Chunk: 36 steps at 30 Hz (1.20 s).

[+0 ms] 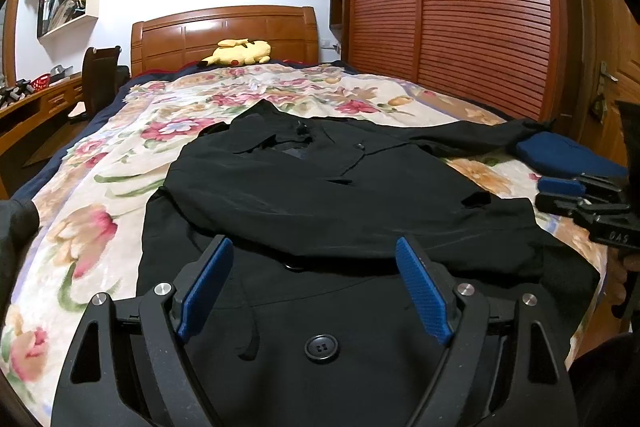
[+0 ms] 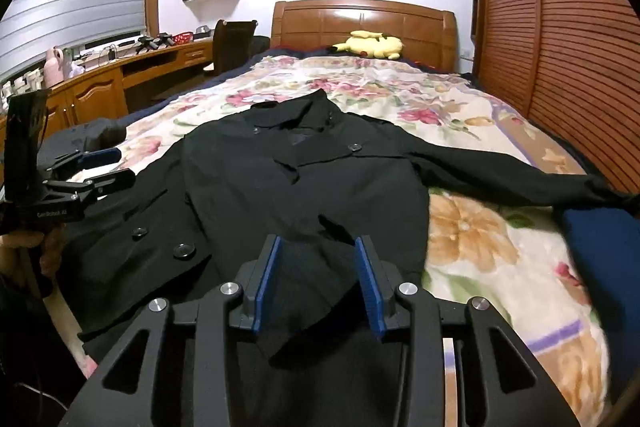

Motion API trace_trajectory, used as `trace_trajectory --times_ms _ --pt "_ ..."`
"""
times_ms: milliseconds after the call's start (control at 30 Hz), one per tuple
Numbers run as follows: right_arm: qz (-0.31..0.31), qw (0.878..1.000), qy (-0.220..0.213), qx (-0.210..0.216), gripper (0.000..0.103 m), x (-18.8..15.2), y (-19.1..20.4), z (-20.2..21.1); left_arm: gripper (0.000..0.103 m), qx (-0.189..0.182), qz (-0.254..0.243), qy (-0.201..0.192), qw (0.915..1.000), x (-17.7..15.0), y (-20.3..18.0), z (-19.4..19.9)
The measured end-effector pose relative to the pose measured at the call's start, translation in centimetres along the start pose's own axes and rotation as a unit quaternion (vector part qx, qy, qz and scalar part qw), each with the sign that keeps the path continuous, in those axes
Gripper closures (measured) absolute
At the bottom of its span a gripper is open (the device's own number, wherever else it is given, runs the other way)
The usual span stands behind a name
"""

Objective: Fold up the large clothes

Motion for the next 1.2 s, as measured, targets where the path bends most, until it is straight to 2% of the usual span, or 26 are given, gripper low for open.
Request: trace_trajectory --times_ms 100,133,367,600,833,1067,1133,1200 --pt "0.008 1.000 0.023 0.018 0.064 -0.6 0.8 -1.7 0.019 0.000 -0.001 0.002 1.0000 0.0 -0.1 -0.2" --pt "0.013 0.999 0.032 0.020 0.068 -1.0 1.0 -2.2 0.019 -0.001 -0.001 0.002 1.0000 -0.1 -0.2 -0.2" --pt "0.026 0.992 0.121 0.007 0.070 -5.1 1.0 -6.1 0.019 -0.004 -0.003 0.005 1.0000 -0.3 -0.5 -0.2" --pt "0.021 0.994 0.107 0.002 0.070 -5.0 1.3 -5.5 0.019 -0.012 -0.003 -0.003 0.9999 0.2 -1.0 0.1" --pt "0.002 0.998 0.067 -0.015 0.070 -2.8 0.1 -3.0 0.019 -0.022 -0.005 -0.016 0.9996 1.4 -1.7 0.1" --pt "0.005 0.997 0.039 -0.073 0.069 -0.2 -3.9 -1.4 0.019 -0.034 -0.012 -0.019 0.9992 2.3 -2.8 -0.4" --pt "0.009 0.995 0.035 -0.091 0.061 0.3 -5.4 -1.2 0.019 -0.037 -0.012 -0.020 0.9990 2.5 -3.1 -0.4" --pt "0.013 0.994 0.033 -0.107 0.060 0.8 -6.4 -1.0 0.019 -0.043 -0.010 -0.021 0.9988 2.6 -3.4 -0.6"
Point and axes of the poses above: each gripper's, at about its wrist camera, not at the fingertips, and z roughly against the way its jaws point, y to its left, x to its top, the point moved 8 cm from there along -z, roughly the way its jaws point, and after that the axes turned 12 degrees about -z, right-handed, at the moved point
